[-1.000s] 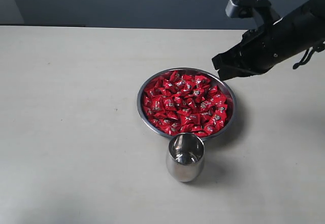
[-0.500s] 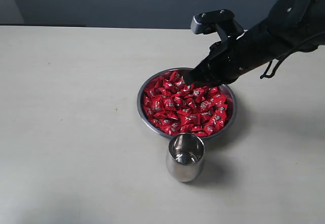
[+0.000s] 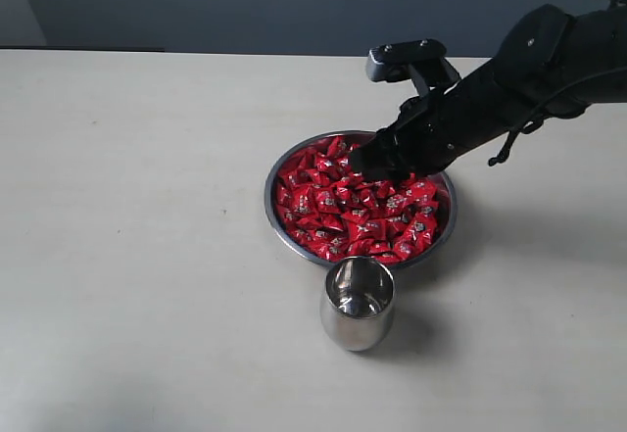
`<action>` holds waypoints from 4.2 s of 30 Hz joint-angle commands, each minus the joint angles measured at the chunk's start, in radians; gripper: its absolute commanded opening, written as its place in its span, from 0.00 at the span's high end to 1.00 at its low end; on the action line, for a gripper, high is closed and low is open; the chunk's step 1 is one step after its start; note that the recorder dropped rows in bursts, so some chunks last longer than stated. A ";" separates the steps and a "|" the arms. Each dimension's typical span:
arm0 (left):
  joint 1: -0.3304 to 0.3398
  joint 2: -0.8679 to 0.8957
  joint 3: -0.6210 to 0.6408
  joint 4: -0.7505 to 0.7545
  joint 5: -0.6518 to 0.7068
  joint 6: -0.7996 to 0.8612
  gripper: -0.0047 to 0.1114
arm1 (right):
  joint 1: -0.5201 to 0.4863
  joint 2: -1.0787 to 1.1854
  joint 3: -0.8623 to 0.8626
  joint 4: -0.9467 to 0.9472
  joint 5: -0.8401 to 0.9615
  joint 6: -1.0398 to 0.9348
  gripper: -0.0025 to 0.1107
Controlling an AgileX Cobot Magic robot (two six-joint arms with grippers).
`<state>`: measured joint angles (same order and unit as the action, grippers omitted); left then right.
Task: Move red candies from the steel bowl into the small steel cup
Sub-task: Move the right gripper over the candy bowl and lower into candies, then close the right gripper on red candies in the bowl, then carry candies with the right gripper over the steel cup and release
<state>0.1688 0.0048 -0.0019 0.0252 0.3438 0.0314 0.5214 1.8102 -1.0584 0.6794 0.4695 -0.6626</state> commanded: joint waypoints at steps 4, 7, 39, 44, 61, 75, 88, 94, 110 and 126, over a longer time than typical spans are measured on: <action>0.002 -0.005 0.002 0.002 -0.010 -0.002 0.96 | -0.001 0.056 -0.027 0.025 -0.007 0.012 0.67; 0.002 -0.005 0.002 0.002 -0.010 -0.002 0.96 | -0.001 0.077 -0.053 0.029 0.015 0.015 0.67; 0.002 -0.005 0.002 0.002 -0.010 -0.002 0.96 | -0.001 0.188 -0.095 -0.005 0.047 0.038 0.62; 0.002 -0.005 0.002 0.002 -0.010 -0.002 0.96 | -0.001 0.188 -0.095 -0.005 0.047 0.038 0.71; 0.002 -0.005 0.002 0.002 -0.010 -0.002 0.96 | -0.001 0.107 -0.095 -0.026 0.074 0.052 0.99; 0.002 -0.005 0.002 0.002 -0.010 -0.002 0.96 | -0.003 -0.053 -0.093 -0.050 0.218 0.067 0.99; 0.002 -0.005 0.002 0.002 -0.010 -0.002 0.96 | 0.026 -0.410 0.242 0.049 0.096 0.110 0.99; 0.002 -0.005 0.002 0.002 -0.010 -0.002 0.96 | 0.176 -0.420 0.270 0.016 0.085 0.114 0.99; 0.002 -0.005 0.002 0.002 -0.010 -0.002 0.96 | 0.230 -0.271 0.270 -0.026 0.068 0.137 0.99; 0.002 -0.005 0.002 0.002 -0.010 -0.002 0.96 | 0.230 -0.286 0.241 -0.028 0.069 0.137 0.65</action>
<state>0.1688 0.0048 -0.0019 0.0252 0.3438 0.0314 0.7496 1.5388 -0.7925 0.6561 0.5315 -0.5247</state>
